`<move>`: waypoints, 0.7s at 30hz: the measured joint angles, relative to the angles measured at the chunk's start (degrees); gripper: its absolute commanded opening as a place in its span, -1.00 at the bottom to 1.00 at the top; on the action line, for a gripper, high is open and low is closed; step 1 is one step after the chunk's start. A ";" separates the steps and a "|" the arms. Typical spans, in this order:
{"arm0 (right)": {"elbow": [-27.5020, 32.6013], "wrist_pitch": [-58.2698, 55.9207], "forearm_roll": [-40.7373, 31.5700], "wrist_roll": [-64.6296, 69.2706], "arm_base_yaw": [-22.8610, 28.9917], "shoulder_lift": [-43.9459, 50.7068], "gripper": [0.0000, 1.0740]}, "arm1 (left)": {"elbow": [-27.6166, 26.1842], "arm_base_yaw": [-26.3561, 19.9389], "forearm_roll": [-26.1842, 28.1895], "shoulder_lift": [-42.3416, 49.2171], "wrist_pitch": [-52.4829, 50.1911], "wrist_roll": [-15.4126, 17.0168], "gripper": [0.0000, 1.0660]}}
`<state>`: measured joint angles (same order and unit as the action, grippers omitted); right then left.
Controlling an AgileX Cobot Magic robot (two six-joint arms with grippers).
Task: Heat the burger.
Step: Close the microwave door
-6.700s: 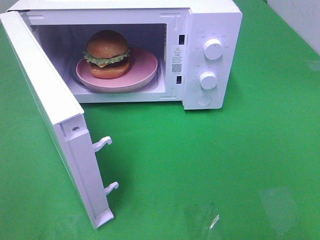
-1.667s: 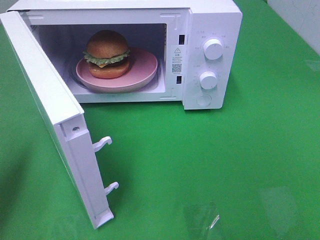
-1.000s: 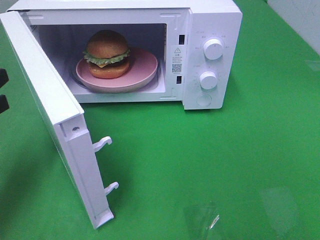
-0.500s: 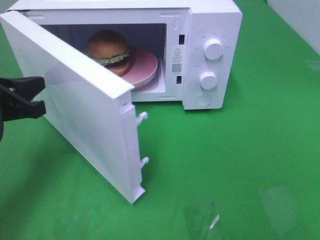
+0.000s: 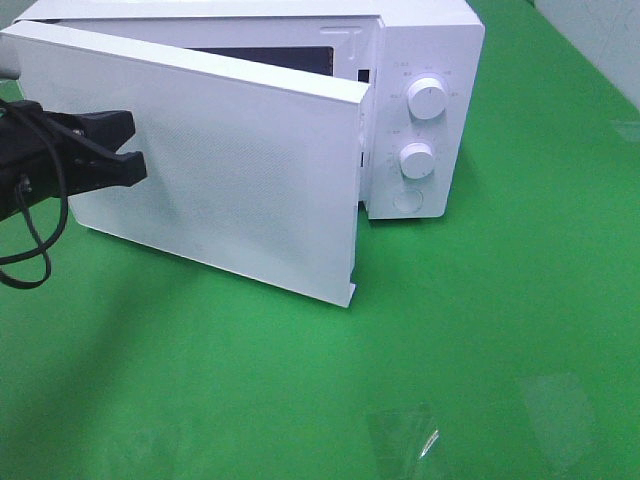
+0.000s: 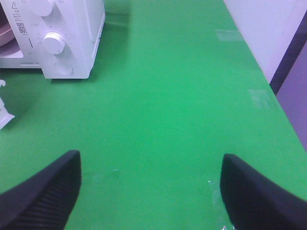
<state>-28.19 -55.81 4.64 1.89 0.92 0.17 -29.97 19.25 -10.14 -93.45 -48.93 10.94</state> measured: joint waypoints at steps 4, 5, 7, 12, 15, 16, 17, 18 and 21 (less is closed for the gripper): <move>0.00 0.00 0.00 0.00 0.00 0.00 0.41 | -2.35 1.38 1.89 -1.49 1.26 -0.11 -1.00; 0.00 0.00 0.00 0.00 0.00 0.00 0.41 | -3.61 2.46 3.61 -2.35 1.60 -0.11 -1.00; 0.00 0.00 0.00 0.00 0.00 0.00 0.41 | -4.87 3.44 5.39 -3.50 1.66 -0.40 -1.00; 0.00 0.00 0.00 0.00 0.00 0.00 0.41 | -9.22 6.93 9.05 -7.22 1.95 -4.01 -1.00; 0.00 0.00 0.00 0.00 0.00 0.00 0.41 | -11.12 8.02 10.60 -8.54 2.75 -5.21 -1.00; 0.00 0.00 0.00 0.00 0.00 0.00 0.41 | -12.09 8.59 11.63 -9.17 3.04 -5.67 -1.00; 0.00 0.00 0.00 0.00 0.00 0.00 0.41 | -12.09 8.59 11.63 -9.17 3.04 -5.67 -1.00; 0.00 0.00 0.00 0.00 0.00 0.00 0.41 | -14.04 9.40 13.18 -10.26 4.18 -6.47 -1.00; 0.00 0.00 0.00 0.00 0.00 0.00 0.41 | -17.42 10.77 14.32 -12.38 6.13 -7.79 -1.00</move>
<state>-28.19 -55.81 4.64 1.89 0.92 0.17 -47.38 30.02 4.18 -105.83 -42.80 3.15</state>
